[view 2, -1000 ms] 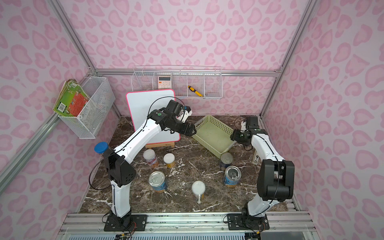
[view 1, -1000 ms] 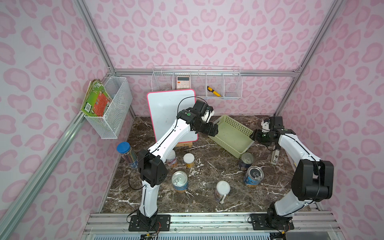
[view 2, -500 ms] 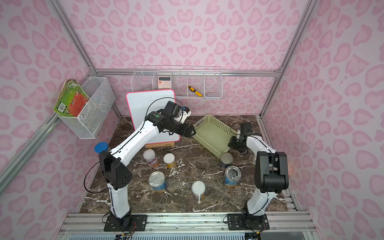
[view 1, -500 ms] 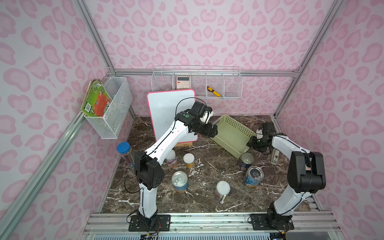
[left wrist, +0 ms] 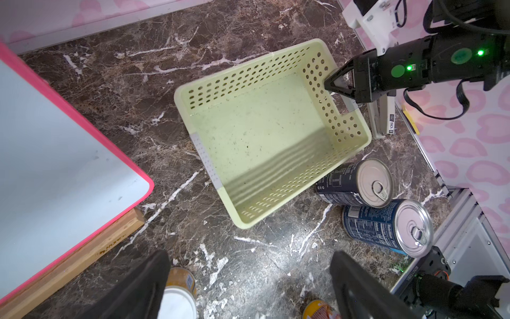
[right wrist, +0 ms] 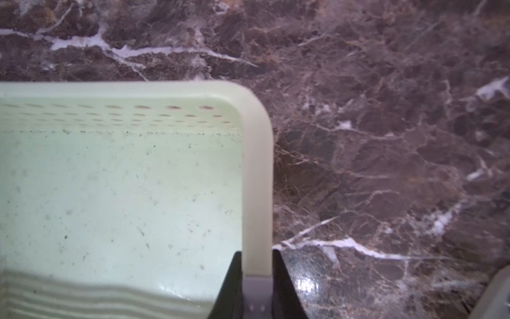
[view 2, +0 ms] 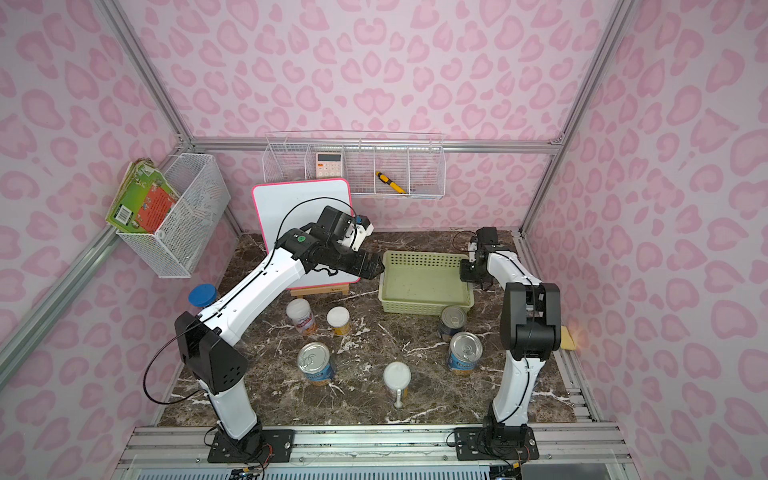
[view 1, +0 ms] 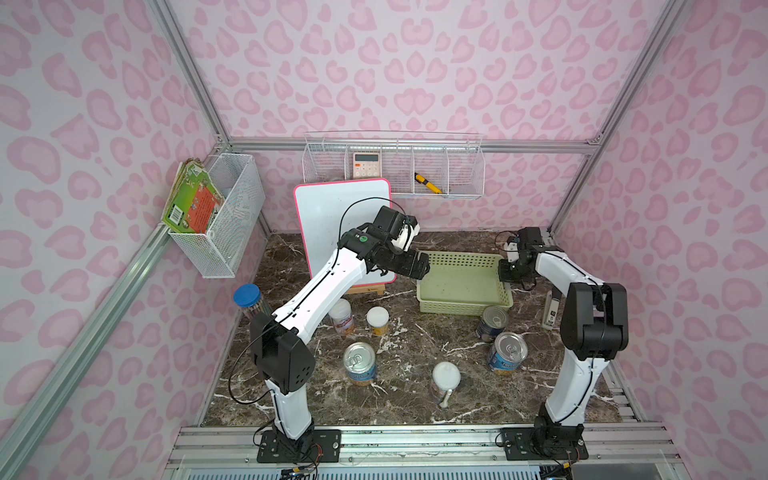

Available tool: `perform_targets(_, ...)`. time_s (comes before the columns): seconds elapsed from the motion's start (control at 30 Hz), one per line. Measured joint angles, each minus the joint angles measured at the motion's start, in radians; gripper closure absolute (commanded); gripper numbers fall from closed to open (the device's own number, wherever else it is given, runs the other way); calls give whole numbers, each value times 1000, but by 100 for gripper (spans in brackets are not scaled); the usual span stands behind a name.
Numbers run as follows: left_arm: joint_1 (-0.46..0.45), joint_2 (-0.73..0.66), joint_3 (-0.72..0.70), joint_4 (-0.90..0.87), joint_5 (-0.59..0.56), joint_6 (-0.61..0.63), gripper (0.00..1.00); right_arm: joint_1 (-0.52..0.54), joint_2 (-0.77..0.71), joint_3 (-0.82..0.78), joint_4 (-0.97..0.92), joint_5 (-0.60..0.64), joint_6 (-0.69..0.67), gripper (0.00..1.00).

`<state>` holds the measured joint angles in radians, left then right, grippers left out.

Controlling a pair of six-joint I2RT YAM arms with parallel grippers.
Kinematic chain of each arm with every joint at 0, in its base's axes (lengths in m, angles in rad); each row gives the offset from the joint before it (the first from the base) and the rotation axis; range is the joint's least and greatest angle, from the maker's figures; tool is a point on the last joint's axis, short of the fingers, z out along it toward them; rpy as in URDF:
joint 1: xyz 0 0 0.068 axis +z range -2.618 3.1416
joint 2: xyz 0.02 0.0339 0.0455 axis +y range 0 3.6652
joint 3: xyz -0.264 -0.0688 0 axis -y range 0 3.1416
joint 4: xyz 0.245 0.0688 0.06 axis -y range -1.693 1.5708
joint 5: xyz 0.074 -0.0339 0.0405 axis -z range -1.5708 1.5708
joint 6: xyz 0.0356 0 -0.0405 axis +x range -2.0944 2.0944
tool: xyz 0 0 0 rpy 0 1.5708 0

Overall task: Put the canned food in the basket
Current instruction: Adjust the basket at the center of the board.

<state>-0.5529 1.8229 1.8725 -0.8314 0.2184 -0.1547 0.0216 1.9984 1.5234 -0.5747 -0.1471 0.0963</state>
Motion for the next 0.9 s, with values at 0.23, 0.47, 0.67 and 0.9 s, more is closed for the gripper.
perform_targets(0.23, 0, -14, -28, 5, -11, -3, 4, 96, 70, 80, -40, -11, -26, 79)
perform_targets(0.47, 0, -30, -56, 10, -18, -8, 4, 108, 49, 15, -82, -36, 37, 69)
perform_targets(0.67, 0, -38, -71, 19, -22, -22, 3, 119, -5, -52, -89, -51, 67, 48)
perform_targets(0.9, 0, -55, -84, 32, -30, -26, 0, 96, -99, -13, -83, -23, 72, 39)
